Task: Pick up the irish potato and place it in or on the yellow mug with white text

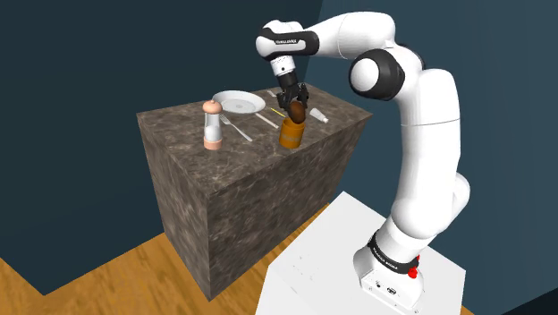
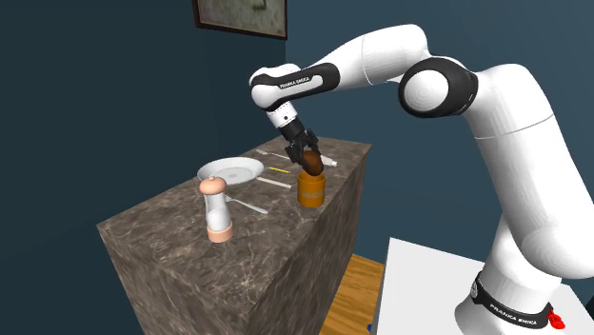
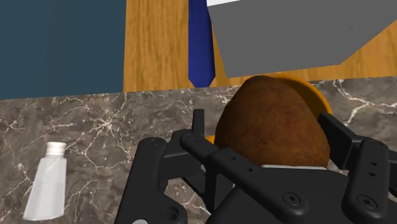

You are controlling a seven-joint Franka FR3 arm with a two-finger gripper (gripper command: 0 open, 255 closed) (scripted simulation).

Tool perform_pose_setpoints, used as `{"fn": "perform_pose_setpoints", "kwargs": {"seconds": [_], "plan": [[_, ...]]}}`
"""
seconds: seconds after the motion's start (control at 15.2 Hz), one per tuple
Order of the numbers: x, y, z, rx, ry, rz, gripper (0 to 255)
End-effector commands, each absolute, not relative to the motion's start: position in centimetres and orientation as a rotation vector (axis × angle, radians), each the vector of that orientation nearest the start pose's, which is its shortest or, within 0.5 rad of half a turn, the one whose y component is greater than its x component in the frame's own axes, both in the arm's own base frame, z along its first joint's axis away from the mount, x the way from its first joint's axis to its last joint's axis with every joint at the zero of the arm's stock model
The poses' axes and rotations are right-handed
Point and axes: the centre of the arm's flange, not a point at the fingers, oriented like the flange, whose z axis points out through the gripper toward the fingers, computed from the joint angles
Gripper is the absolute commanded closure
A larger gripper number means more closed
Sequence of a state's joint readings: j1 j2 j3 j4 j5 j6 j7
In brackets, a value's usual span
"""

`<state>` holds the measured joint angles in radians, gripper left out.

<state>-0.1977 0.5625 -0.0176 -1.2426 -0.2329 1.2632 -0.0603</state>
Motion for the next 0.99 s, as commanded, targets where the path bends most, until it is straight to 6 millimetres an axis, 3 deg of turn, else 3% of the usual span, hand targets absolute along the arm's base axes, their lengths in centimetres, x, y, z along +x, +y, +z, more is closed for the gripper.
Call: {"fn": "perform_pose_setpoints", "kwargs": {"seconds": [0.0,0.2,0.46,0.92], "plan": [[63.1,-16.6,41.3,-3.164,0.259,0.931,0],[63.2,-16.6,41.2,-3.163,0.259,0.931,0],[65.9,-16.0,45.4,-3.163,0.259,0.931,0],[65.9,-16.0,45.4,-3.163,0.259,0.931,0]]}}
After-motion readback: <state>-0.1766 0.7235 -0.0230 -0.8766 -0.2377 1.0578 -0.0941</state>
